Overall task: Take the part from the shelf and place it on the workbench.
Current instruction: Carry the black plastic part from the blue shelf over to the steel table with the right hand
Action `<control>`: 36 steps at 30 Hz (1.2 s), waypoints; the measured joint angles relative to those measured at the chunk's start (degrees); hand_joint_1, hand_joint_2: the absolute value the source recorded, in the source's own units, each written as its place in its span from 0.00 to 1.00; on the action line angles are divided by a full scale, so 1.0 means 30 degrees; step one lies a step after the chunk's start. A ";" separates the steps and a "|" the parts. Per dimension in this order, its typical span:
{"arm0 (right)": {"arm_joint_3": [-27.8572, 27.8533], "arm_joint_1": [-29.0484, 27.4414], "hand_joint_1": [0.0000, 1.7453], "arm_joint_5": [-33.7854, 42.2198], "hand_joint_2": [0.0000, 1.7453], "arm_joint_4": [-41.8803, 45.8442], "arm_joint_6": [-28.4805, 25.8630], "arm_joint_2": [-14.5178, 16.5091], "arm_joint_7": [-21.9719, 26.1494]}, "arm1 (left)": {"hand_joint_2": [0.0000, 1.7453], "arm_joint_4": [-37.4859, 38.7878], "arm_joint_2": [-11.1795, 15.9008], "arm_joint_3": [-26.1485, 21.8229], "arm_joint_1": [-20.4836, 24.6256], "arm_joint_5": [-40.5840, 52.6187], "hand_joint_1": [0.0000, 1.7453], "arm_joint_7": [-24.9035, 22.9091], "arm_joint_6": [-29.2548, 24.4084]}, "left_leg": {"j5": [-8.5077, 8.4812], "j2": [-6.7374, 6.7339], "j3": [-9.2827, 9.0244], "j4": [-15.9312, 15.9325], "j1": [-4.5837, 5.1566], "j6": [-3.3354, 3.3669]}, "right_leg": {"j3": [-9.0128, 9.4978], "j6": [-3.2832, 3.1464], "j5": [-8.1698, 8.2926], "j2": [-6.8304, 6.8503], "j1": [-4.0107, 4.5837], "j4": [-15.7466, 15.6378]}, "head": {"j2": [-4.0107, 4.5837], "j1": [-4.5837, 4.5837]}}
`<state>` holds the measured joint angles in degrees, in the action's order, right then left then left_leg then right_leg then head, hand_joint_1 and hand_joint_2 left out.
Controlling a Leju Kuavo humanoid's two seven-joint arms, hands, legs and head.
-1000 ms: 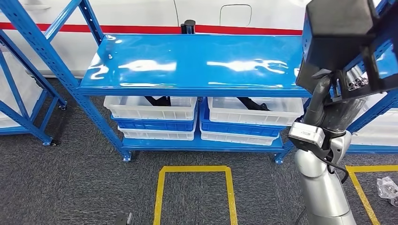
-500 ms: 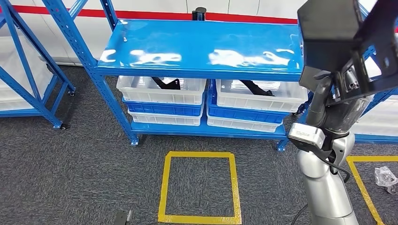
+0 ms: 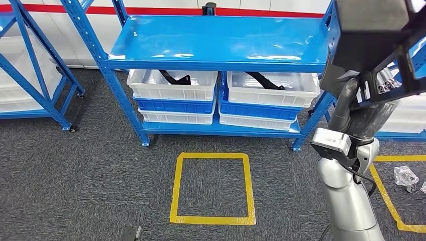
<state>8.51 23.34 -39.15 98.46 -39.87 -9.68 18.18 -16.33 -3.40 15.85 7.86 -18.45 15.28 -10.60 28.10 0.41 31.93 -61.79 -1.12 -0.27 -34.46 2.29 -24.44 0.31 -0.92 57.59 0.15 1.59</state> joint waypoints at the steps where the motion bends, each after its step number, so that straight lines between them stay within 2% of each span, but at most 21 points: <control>1: -0.0002 0.0009 1.00 0.0000 0.00 0.0007 -0.0002 -0.0004 0.0000 | 1.00 -0.0004 0.0000 0.0000 0.0026 0.0007 0.00 0.0000 0.0000 | 0.0255 0.0034 -0.0415 0.0737 0.0079 0.0095 | -0.0119 0.0160 0.0133 0.0018 0.0001 0.0037 | 0.0000 -0.0020; 4: 0.0002 -0.0039 1.00 -0.0007 0.00 0.0000 -0.0004 -0.0009 0.0004 | 1.00 -0.0002 0.0015 -0.0002 0.0019 0.0016 0.00 -0.0005 -0.0002 | -0.0035 -0.0008 -0.0266 0.1231 0.0300 0.0655 | -0.0399 0.0595 0.0419 0.0039 -0.0070 0.0022 | 0.0000 -0.0047; 6: -0.0004 -0.0083 1.00 -0.0002 0.00 -0.0009 -0.0004 -0.0034 0.0007 | 1.00 0.0002 0.0040 -0.0009 0.0019 0.0015 0.00 -0.0007 -0.0002 | -0.0506 -0.0108 0.0116 0.1403 0.0302 0.1099 | -0.0932 0.0493 -0.0500 0.0005 -0.0095 0.0972 | 0.0000 -0.0115; 8: -0.0009 -0.0142 1.00 0.0004 0.00 -0.0013 -0.0002 -0.0058 0.0007 | 1.00 0.0002 0.0062 -0.0013 0.0026 0.0015 0.00 -0.0007 0.0004 | -0.0951 -0.0173 0.0645 0.1407 0.0321 0.1303 | -0.1717 0.0224 -0.2169 -0.0029 -0.0117 0.3426 | 0.0000 -0.0211; 9: -0.0009 -0.0201 1.00 0.0002 0.00 -0.0013 -0.0002 -0.0073 0.0007 | 1.00 0.0002 0.0062 -0.0013 0.0023 0.0015 0.00 -0.0007 0.0007 | -0.1175 -0.0193 0.0940 0.1398 0.0339 0.1321 | -0.1974 0.0231 -0.2732 -0.0040 -0.0108 0.4680 | 0.0000 -0.0235; 11: -0.0005 -0.0348 1.00 -0.0004 0.00 -0.0013 -0.0004 -0.0113 0.0007 | 1.00 0.0002 0.0062 -0.0015 0.0020 0.0015 0.00 -0.0007 0.0011 | -0.1583 -0.0221 0.1490 0.1377 0.0351 0.1291 | -0.1653 0.0535 -0.2717 -0.0055 -0.0105 0.5493 | 0.0000 -0.0250; 14: -0.0009 -0.0449 1.00 -0.0016 0.00 -0.0013 0.0000 -0.0153 0.0013 | 1.00 0.0002 0.0062 -0.0015 0.0020 0.0027 0.00 -0.0007 0.0038 | -0.1987 -0.0231 0.1984 0.1350 0.0327 0.1164 | 0.0329 0.0970 -0.1633 -0.0048 -0.0134 0.3109 | 0.0000 -0.0261; 15: -0.0013 -0.0453 1.00 -0.0027 0.00 -0.0011 0.0000 -0.0155 0.0035 | 1.00 0.0000 0.0062 -0.0015 0.0024 0.0058 0.00 -0.0007 0.0049 | -0.2106 -0.0232 0.2095 0.1338 0.0346 0.1087 | 0.1155 0.0944 -0.1585 -0.0052 -0.0088 0.1877 | 0.0000 -0.0262; 18: -0.0024 -0.0543 1.00 -0.0089 0.00 0.0000 -0.0006 -0.0149 0.0095 | 1.00 -0.0005 0.0067 -0.0009 0.0025 0.0155 0.00 -0.0016 0.0062 | -0.2653 -0.0268 0.2317 0.1439 0.0406 0.0794 | 0.2535 0.0632 -0.1874 -0.0098 0.0164 -0.0531 | 0.0000 -0.0259; 20: -0.0013 -0.0639 1.00 -0.0142 0.00 -0.0002 -0.0006 -0.0124 0.0057 | 1.00 -0.0002 0.0087 -0.0007 0.0005 0.0160 0.00 -0.0042 0.0055 | -0.2835 -0.0240 0.2412 0.1534 0.0418 0.0588 | 0.2287 0.0378 -0.1644 -0.0077 0.0074 -0.0597 | 0.0000 -0.0251; 22: 0.0004 -0.0677 1.00 -0.0168 0.00 -0.0006 -0.0004 -0.0054 -0.0022 | 1.00 0.0002 0.0117 -0.0007 -0.0006 0.0160 0.00 -0.0062 0.0051 | -0.1791 -0.0166 0.2752 0.0704 0.0379 0.0371 | 0.2019 -0.0031 -0.1295 -0.0016 -0.0114 -0.0616 | 0.0000 -0.0187; 24: 0.0018 -0.0679 1.00 -0.0171 0.00 -0.0006 -0.0004 0.0018 -0.0146 | 1.00 0.0002 0.0140 -0.0007 -0.0006 0.0158 0.00 -0.0064 0.0051 | 0.0178 -0.0127 0.3390 -0.1684 0.0304 0.0238 | 0.1707 -0.0348 -0.0966 0.0034 -0.0113 -0.0575 | 0.0000 -0.0129; 25: 0.0046 -0.0679 1.00 -0.0186 0.00 -0.0006 -0.0006 0.0039 -0.0228 | 1.00 0.0002 0.0146 -0.0007 -0.0007 0.0157 0.00 -0.0062 0.0051 | 0.0864 -0.0123 0.3680 -0.3051 0.0280 0.0190 | 0.1483 -0.0419 -0.0804 0.0056 -0.0079 -0.0540 | 0.0000 -0.0126; 26: 0.0091 -0.0684 1.00 -0.0200 0.00 -0.0005 -0.0006 0.0049 -0.0310 | 1.00 0.0002 0.0151 -0.0007 -0.0007 0.0155 0.00 -0.0060 0.0051 | 0.1127 -0.0119 0.3781 -0.4050 0.0254 0.0152 | 0.1239 -0.0437 -0.0643 0.0067 -0.0055 -0.0487 | 0.0000 -0.0120; 27: 0.0146 -0.0690 1.00 -0.0215 0.00 -0.0005 -0.0004 0.0055 -0.0388 | 1.00 0.0000 0.0153 -0.0007 -0.0006 0.0153 0.00 -0.0058 0.0053 | 0.0983 -0.0119 0.3605 -0.4466 0.0216 0.0125 | 0.0987 -0.0416 -0.0495 0.0070 -0.0043 -0.0412 | 0.0000 -0.0118; 28: 0.0201 -0.0693 1.00 -0.0228 0.00 -0.0005 -0.0004 0.0057 -0.0454 | 1.00 -0.0002 0.0155 -0.0007 -0.0003 0.0155 0.00 -0.0058 0.0055 | 0.0550 -0.0118 0.3085 -0.4152 0.0168 0.0121 | 0.0747 -0.0374 -0.0370 0.0066 -0.0043 -0.0322 | 0.0000 -0.0115; 30: 0.0275 -0.0689 1.00 -0.0251 0.00 -0.0006 -0.0004 0.0057 -0.0583 | 1.00 -0.0013 0.0157 -0.0005 0.0021 0.0164 0.00 -0.0062 0.0062 | -0.0095 -0.0086 0.1252 -0.1949 0.0093 0.0187 | 0.0344 -0.0237 -0.0183 0.0041 -0.0030 -0.0095 | 0.0000 -0.0106; 32: 0.0319 -0.0644 1.00 -0.0308 0.00 -0.0006 -0.0006 0.0035 -0.0712 | 1.00 -0.0035 0.0160 -0.0002 0.0064 0.0208 0.00 -0.0064 0.0073 | 0.0034 -0.0014 -0.0219 0.0219 0.0140 0.0314 | 0.0046 0.0024 0.0019 0.0049 0.0009 0.0094 | 0.0000 -0.0146; 33: 0.0335 -0.0620 1.00 -0.0332 0.00 -0.0006 -0.0006 0.0022 -0.0765 | 1.00 -0.0046 0.0162 0.0000 0.0079 0.0242 0.00 -0.0067 0.0078 | 0.0172 0.0013 -0.0487 0.0751 0.0220 0.0389 | -0.0083 0.0193 0.0158 0.0064 -0.0002 0.0133 | 0.0000 -0.0166; 35: 0.0373 -0.0621 1.00 -0.0342 0.00 -0.0009 -0.0006 -0.0027 -0.0831 | 1.00 -0.0049 0.0164 0.0000 0.0075 0.0290 0.00 -0.0082 0.0080 | 0.0013 -0.0018 -0.0341 0.1053 0.0296 0.0642 | -0.0323 0.0519 0.0387 0.0085 -0.0055 0.0174 | 0.0000 -0.0180; 36: 0.0403 -0.0648 1.00 -0.0337 0.00 -0.0013 -0.0006 -0.0071 -0.0854 | 1.00 -0.0049 0.0171 -0.0002 0.0074 0.0299 0.00 -0.0091 0.0069 | -0.0163 -0.0049 -0.0180 0.1169 0.0298 0.0809 | -0.0535 0.0564 0.0192 0.0071 -0.0062 0.0348 | 0.0000 -0.0202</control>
<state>9.72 21.40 -40.16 98.42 -39.89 -9.89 15.62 -16.48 -2.89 15.84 8.08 -17.55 15.00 -10.39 27.61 0.27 31.39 -58.28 -0.22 2.16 -36.06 3.98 -23.87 0.52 -1.10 58.63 0.15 0.99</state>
